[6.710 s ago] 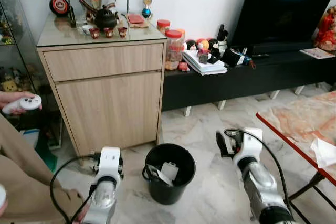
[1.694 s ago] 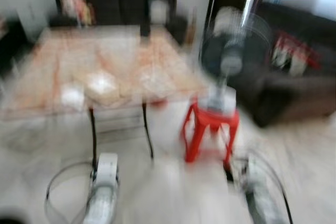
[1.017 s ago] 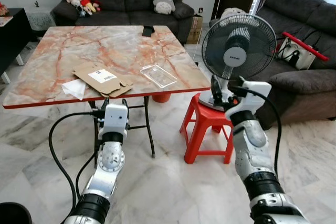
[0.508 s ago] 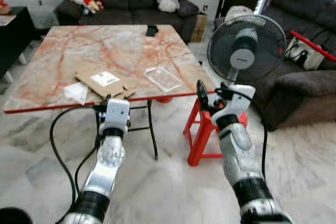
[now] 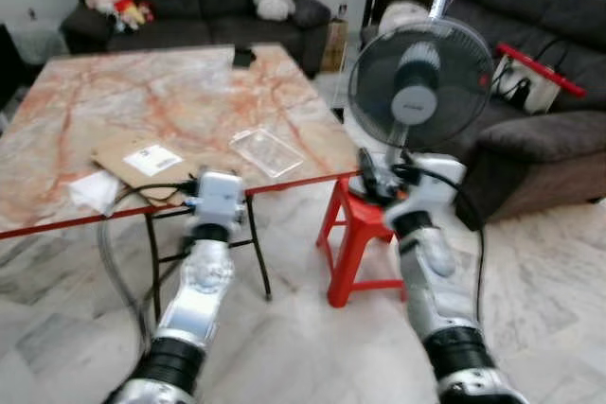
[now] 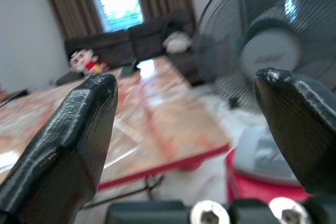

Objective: Picking trash to rubbish bin

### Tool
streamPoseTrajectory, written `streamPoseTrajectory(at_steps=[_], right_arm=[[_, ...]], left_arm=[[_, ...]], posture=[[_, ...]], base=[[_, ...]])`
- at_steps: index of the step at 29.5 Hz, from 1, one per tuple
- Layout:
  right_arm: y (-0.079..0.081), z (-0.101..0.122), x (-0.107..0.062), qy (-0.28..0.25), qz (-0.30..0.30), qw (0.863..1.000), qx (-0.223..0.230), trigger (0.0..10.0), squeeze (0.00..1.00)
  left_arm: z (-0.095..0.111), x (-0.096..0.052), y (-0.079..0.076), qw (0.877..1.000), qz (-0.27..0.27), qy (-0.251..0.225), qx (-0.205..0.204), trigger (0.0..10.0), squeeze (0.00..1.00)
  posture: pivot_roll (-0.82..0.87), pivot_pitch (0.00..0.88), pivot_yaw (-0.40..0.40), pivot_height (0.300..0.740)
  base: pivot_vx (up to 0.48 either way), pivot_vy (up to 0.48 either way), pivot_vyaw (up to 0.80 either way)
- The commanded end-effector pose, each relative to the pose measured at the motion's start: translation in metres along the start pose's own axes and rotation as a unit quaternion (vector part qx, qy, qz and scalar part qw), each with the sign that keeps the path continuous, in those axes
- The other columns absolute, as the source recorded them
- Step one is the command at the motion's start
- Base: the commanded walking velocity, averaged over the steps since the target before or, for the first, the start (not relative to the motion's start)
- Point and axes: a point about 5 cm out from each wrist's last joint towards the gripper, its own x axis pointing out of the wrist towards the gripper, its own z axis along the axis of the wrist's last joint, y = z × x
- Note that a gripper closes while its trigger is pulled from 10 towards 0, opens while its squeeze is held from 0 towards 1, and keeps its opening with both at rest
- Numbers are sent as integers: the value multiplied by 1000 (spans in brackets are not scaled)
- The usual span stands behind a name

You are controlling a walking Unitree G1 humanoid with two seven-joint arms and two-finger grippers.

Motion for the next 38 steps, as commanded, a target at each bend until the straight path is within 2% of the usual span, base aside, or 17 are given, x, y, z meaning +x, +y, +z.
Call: streamPoseTrajectory(at_steps=[1, 7, 9, 12, 24, 28, 32, 36, 38], right_arm=[[16, 7, 6, -12, 26, 1000, -3, 10000, 0], [18, 7, 6, -11, 38, 999, -16, 10000, 0], [18, 7, 6, -13, 40, 999, -12, 10000, 0], [14, 7, 7, -13, 20, 999, 22, 10000, 0], [15, -5, 2, 7, 11, 1000, 17, 10000, 0], [18, -7, 0, 9, 27, 1000, -3, 10000, 0], [21, -5, -1, 0, 33, 999, 8, 10000, 0], [7, -13, -5, 16, 0, 999, 28, 10000, 0], [-11, -28, -15, 49, -23, 999, 4, 10000, 0]], left_arm=[[4, 3, 10, 1000, 11, -9, 13, 10000, 0], [2, 0, 8, 1000, 8, -5, 12, 10000, 0], [2, 0, 7, 1000, 7, -4, 12, 10000, 0], [3, 0, 6, 1000, 5, -2, 12, 10000, 0], [-3, -2, 13, 1000, 3, 11, 16, 10000, 0], [-2, -2, 8, 1000, 2, 14, 11, 10000, 0], [0, -4, 3, 1000, -2, 13, 6, 10000, 0], [1, -4, 3, 1000, -3, 12, 5, 10000, 0], [1, -3, 4, 1000, 0, 11, 4, 10000, 0]], posture=[[-75, 14, -64, 740], [-75, 5, -69, 740], [-72, 1, -69, 740], [-70, 0, -69, 740], [-67, 0, -35, 740], [-66, 0, -36, 740], [-62, 0, -43, 740], [-58, 0, -45, 740], [-60, 0, -44, 740]], base=[[330, 0, 0], [327, 0, 167], [326, 0, 800], [329, 0, 0], [327, 0, 0], [330, 0, 0], [327, 0, 686], [328, 0, 0], [326, 0, 0]])
